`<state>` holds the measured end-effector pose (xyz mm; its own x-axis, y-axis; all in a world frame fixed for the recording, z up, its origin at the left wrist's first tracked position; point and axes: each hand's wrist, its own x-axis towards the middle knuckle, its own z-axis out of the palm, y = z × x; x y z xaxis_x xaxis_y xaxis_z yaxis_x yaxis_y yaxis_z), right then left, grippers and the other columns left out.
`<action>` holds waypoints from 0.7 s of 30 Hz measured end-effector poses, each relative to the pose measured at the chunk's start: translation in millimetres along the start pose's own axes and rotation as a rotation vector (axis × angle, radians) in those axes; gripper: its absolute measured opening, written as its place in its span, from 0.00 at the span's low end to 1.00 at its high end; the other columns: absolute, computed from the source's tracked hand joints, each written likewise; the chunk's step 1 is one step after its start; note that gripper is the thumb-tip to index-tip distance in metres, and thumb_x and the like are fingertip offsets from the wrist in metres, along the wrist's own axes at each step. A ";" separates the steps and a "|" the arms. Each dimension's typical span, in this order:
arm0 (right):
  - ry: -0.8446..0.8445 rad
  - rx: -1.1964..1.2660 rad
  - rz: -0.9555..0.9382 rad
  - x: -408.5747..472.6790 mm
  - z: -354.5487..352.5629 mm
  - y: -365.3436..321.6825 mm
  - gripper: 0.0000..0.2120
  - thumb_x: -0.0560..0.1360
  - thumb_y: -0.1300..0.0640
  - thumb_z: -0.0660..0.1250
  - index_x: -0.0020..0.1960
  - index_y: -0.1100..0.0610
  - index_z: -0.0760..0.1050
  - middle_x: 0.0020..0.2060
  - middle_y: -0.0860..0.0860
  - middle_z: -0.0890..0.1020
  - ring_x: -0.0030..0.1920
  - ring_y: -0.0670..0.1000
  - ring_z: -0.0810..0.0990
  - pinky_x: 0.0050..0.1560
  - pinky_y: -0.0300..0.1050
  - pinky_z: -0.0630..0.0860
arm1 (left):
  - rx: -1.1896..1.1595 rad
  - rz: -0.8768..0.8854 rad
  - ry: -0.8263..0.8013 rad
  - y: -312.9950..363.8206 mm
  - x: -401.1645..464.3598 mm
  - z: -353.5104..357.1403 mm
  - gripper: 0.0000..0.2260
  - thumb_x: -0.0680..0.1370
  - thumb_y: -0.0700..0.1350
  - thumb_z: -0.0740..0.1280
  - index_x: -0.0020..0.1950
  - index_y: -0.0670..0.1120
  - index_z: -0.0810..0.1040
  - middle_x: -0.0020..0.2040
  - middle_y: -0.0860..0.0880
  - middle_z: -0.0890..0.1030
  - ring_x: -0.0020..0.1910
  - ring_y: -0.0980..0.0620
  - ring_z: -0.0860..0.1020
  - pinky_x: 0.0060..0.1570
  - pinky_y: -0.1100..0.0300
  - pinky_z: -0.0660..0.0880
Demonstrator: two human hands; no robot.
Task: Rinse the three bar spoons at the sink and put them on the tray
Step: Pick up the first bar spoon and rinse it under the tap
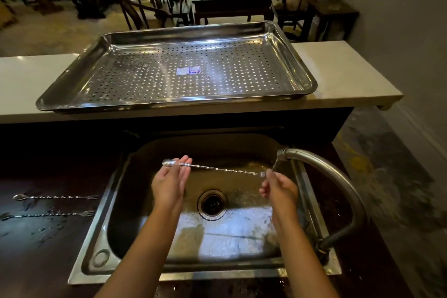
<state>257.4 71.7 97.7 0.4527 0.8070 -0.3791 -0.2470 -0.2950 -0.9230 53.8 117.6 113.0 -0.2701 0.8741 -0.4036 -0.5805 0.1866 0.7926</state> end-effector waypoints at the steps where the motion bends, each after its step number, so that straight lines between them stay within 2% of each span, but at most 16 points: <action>1: 0.001 0.024 0.007 0.2 1.9 -0.7 0.09 0.77 0.57 0.62 0.39 0.56 0.75 0.28 0.50 0.77 0.24 0.42 0.74 0.24 0.33 0.72 | -0.015 -0.005 -0.012 1.2 -0.1 -2.6 0.10 0.79 0.37 0.60 0.60 0.37 0.72 0.51 0.44 0.81 0.46 0.54 0.83 0.44 0.66 0.80; 4: -0.027 0.167 0.126 -0.7 14.4 -2.2 0.08 0.78 0.57 0.60 0.42 0.55 0.74 0.29 0.51 0.78 0.26 0.45 0.75 0.28 0.36 0.72 | -0.098 -0.034 -0.013 10.2 1.7 -12.8 0.09 0.79 0.36 0.59 0.59 0.38 0.71 0.51 0.43 0.80 0.48 0.52 0.82 0.46 0.61 0.78; 6: -0.106 0.204 0.172 -2.3 24.0 -1.1 0.08 0.77 0.59 0.61 0.41 0.56 0.75 0.28 0.50 0.79 0.30 0.46 0.75 0.31 0.36 0.73 | -0.172 -0.055 0.011 20.1 5.6 -26.5 0.08 0.79 0.35 0.58 0.58 0.38 0.71 0.52 0.41 0.79 0.50 0.48 0.80 0.51 0.57 0.75; 9: -0.234 0.080 0.115 -8.0 44.6 3.7 0.08 0.75 0.63 0.63 0.43 0.58 0.80 0.27 0.48 0.82 0.33 0.47 0.76 0.32 0.33 0.73 | -0.184 -0.037 0.062 35.9 11.6 -52.5 0.03 0.78 0.35 0.62 0.50 0.41 0.72 0.50 0.42 0.80 0.51 0.47 0.80 0.51 0.59 0.77; 11: -0.258 -0.063 0.049 -15.2 61.7 8.0 0.07 0.74 0.64 0.63 0.46 0.60 0.80 0.32 0.50 0.82 0.36 0.47 0.77 0.35 0.34 0.73 | -0.166 -0.024 0.101 45.8 16.7 -69.6 0.03 0.77 0.34 0.63 0.47 0.41 0.74 0.47 0.42 0.80 0.50 0.48 0.80 0.48 0.62 0.80; 13: -0.280 -0.167 0.010 -23.7 79.6 13.2 0.07 0.74 0.66 0.64 0.49 0.59 0.79 0.38 0.54 0.82 0.39 0.49 0.79 0.37 0.35 0.74 | -0.200 -0.024 0.137 55.6 22.8 -88.2 0.03 0.77 0.34 0.63 0.48 0.40 0.75 0.46 0.42 0.80 0.45 0.50 0.82 0.52 0.60 0.78; 15: -0.312 -0.238 -0.002 -32.0 96.9 18.5 0.06 0.72 0.68 0.66 0.46 0.60 0.79 0.39 0.56 0.82 0.41 0.52 0.79 0.39 0.37 0.73 | -0.218 -0.025 0.174 66.7 28.7 -107.7 0.03 0.77 0.34 0.63 0.49 0.39 0.75 0.46 0.43 0.80 0.37 0.54 0.84 0.54 0.56 0.75; 17: -0.354 -0.295 -0.012 -40.2 114.8 24.3 0.05 0.71 0.69 0.67 0.42 0.61 0.79 0.36 0.54 0.82 0.39 0.51 0.79 0.39 0.38 0.72 | -0.178 -0.029 0.209 77.7 34.3 -129.3 0.03 0.76 0.34 0.63 0.46 0.41 0.76 0.44 0.44 0.79 0.37 0.53 0.83 0.56 0.55 0.74; 19: -0.387 -0.349 -0.013 -48.1 133.6 30.7 0.04 0.71 0.69 0.67 0.42 0.63 0.79 0.35 0.54 0.81 0.37 0.49 0.77 0.38 0.39 0.71 | -0.136 -0.044 0.257 89.2 38.7 -150.3 0.04 0.77 0.35 0.64 0.44 0.42 0.76 0.43 0.44 0.79 0.40 0.51 0.80 0.52 0.57 0.78; 21: -0.426 -0.399 -0.028 -57.0 152.5 38.4 0.04 0.72 0.68 0.67 0.42 0.62 0.79 0.36 0.53 0.81 0.37 0.48 0.77 0.38 0.39 0.70 | -0.110 -0.046 0.313 100.7 43.2 -171.3 0.04 0.76 0.36 0.65 0.42 0.42 0.76 0.39 0.44 0.77 0.35 0.52 0.80 0.39 0.63 0.80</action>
<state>91.5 92.4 94.0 0.0491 0.9275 -0.3706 0.1392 -0.3738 -0.9170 -147.9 97.3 97.1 -0.4547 0.6826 -0.5721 -0.6724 0.1581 0.7231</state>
